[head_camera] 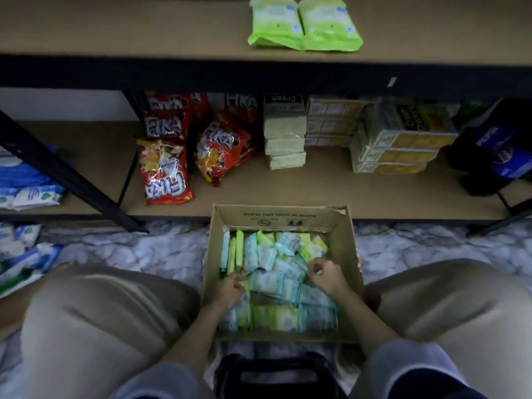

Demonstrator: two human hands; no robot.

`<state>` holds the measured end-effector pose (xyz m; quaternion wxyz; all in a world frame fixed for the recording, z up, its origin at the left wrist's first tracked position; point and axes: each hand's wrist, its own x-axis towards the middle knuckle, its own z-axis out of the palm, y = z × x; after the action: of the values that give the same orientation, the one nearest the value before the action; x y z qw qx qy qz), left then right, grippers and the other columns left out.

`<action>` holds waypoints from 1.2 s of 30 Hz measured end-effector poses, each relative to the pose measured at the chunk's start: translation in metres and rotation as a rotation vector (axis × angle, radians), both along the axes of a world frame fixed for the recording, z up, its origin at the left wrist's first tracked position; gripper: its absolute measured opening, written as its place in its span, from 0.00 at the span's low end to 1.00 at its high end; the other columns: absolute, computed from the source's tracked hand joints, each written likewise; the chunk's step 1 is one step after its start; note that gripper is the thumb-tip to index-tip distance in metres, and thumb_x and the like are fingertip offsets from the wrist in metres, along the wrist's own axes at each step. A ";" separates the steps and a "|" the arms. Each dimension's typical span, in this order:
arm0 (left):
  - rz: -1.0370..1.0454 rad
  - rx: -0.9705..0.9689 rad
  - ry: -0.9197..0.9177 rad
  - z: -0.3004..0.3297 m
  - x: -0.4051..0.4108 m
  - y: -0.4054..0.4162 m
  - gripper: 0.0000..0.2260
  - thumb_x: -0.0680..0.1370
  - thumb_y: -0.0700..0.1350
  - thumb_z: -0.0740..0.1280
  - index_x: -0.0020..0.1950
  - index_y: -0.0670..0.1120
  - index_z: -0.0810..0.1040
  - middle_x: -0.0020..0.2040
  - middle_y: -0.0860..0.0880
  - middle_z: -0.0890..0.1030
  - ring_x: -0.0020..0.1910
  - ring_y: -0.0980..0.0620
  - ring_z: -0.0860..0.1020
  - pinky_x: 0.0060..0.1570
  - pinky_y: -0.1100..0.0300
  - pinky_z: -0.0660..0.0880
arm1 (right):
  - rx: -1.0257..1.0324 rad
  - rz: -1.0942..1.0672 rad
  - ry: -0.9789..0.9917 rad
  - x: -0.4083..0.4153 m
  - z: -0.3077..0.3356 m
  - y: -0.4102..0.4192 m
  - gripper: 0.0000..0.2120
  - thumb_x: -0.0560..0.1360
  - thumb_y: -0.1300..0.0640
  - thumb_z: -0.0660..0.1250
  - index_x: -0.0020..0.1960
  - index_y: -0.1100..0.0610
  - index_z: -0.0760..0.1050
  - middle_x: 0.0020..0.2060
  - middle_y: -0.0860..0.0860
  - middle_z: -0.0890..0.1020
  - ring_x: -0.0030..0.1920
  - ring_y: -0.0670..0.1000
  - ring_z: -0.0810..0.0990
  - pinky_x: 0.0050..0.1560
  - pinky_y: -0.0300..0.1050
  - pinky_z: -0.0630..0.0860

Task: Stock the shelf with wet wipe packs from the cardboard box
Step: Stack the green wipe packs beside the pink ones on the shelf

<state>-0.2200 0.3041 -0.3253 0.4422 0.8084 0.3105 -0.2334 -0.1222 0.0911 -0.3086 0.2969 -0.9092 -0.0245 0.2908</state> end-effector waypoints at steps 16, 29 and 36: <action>0.116 0.028 0.020 -0.115 0.001 -0.008 0.17 0.75 0.32 0.64 0.64 0.42 0.73 0.62 0.43 0.75 0.61 0.43 0.74 0.55 0.57 0.73 | -0.148 0.386 0.309 -0.034 -0.105 0.013 0.16 0.73 0.59 0.64 0.61 0.55 0.75 0.61 0.55 0.76 0.62 0.53 0.73 0.60 0.40 0.69; -0.278 0.032 0.095 -0.151 0.022 0.025 0.18 0.72 0.32 0.67 0.60 0.42 0.74 0.61 0.43 0.75 0.62 0.45 0.73 0.50 0.61 0.69 | -0.264 0.603 0.182 -0.024 -0.115 0.014 0.25 0.72 0.55 0.68 0.68 0.50 0.68 0.64 0.53 0.73 0.65 0.54 0.68 0.60 0.43 0.65; -0.314 0.021 -0.014 -0.127 0.021 0.028 0.18 0.73 0.35 0.69 0.61 0.48 0.75 0.62 0.49 0.75 0.62 0.50 0.73 0.50 0.64 0.68 | -0.301 0.679 0.168 -0.026 -0.126 0.017 0.22 0.69 0.52 0.71 0.62 0.48 0.75 0.60 0.50 0.74 0.63 0.54 0.67 0.59 0.43 0.65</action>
<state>-0.1993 0.3317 -0.4524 0.3940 0.8532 0.1797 -0.2906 -0.1483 0.1080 -0.4343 0.0477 -0.8558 -0.2568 0.4466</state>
